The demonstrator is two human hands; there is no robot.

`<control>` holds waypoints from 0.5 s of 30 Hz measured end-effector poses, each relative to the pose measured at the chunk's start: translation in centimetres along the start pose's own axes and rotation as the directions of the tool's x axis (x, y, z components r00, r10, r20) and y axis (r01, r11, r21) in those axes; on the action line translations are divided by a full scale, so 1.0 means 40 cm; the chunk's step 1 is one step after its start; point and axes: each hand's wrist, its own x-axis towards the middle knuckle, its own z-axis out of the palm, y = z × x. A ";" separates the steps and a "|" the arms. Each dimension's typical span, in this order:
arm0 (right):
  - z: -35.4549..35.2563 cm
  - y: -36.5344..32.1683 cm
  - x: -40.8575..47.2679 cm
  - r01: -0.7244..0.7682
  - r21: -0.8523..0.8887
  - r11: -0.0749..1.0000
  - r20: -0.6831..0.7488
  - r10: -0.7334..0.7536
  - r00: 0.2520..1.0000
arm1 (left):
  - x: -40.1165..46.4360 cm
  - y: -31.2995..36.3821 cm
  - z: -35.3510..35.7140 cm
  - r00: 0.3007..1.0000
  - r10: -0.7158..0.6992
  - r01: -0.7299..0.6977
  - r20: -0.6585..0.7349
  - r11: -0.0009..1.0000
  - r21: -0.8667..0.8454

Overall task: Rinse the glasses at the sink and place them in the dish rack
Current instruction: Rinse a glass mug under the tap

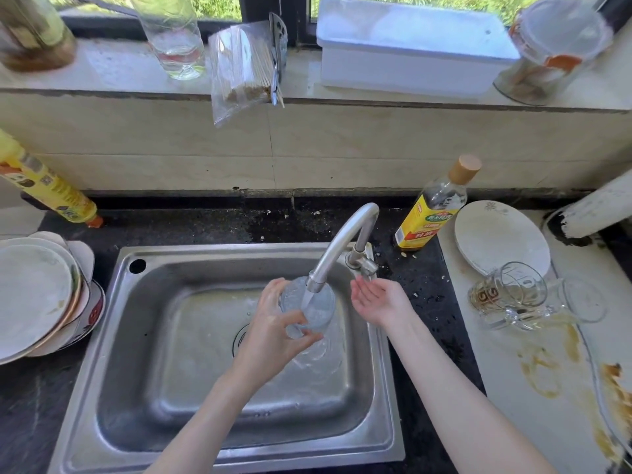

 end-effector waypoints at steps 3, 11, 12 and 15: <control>0.011 -0.049 -0.014 0.017 0.080 0.997 0.026 -0.019 0.999 | 0.010 0.006 0.000 0.996 0.076 -0.075 -0.036 0.997 0.033; -0.004 -0.082 -0.012 0.044 0.090 0.995 0.107 -0.053 0.993 | 0.033 0.020 -0.009 0.999 0.040 -0.040 -0.014 0.999 0.021; -0.014 -0.069 -0.012 0.067 0.008 0.998 0.107 -0.067 0.992 | 0.032 0.020 -0.009 1.000 0.011 -0.011 -0.017 1.000 0.005; -0.061 0.006 -0.024 0.017 -0.268 0.963 0.080 0.005 0.997 | 0.024 0.025 -0.001 0.996 -0.047 0.041 -0.071 0.997 -0.072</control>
